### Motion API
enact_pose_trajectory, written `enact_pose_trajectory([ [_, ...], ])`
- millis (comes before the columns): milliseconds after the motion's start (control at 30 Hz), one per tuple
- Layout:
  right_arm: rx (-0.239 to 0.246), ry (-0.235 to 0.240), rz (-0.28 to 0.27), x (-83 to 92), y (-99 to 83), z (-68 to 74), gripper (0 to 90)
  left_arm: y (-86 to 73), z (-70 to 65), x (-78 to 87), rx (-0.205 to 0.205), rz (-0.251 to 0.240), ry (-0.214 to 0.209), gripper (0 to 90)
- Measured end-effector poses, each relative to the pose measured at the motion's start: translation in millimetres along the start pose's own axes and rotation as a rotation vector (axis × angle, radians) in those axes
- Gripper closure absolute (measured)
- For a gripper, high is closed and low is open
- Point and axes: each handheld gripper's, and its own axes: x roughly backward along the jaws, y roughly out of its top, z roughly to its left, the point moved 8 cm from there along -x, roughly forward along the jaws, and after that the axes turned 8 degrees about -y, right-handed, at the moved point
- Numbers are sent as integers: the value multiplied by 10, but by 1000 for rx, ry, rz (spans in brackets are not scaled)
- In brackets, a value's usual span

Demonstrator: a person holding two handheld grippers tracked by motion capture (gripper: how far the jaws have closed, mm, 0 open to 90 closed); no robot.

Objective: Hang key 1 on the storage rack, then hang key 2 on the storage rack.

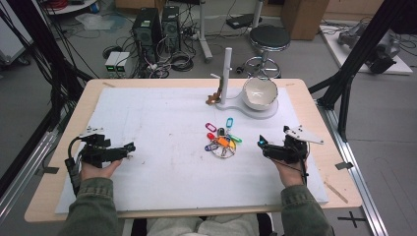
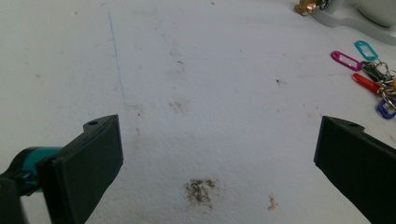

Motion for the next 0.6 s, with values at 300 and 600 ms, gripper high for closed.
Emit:
enact_pose_trajectory([
  [300, 39, 57, 29, -67, 20, 182, 16, -27, 89, 56, 22, -14, 12, 17],
  [600, 64, 104, 55, -111, 7, 320, 16, -44, 159, 107, 40, -23, 22, 17],
])
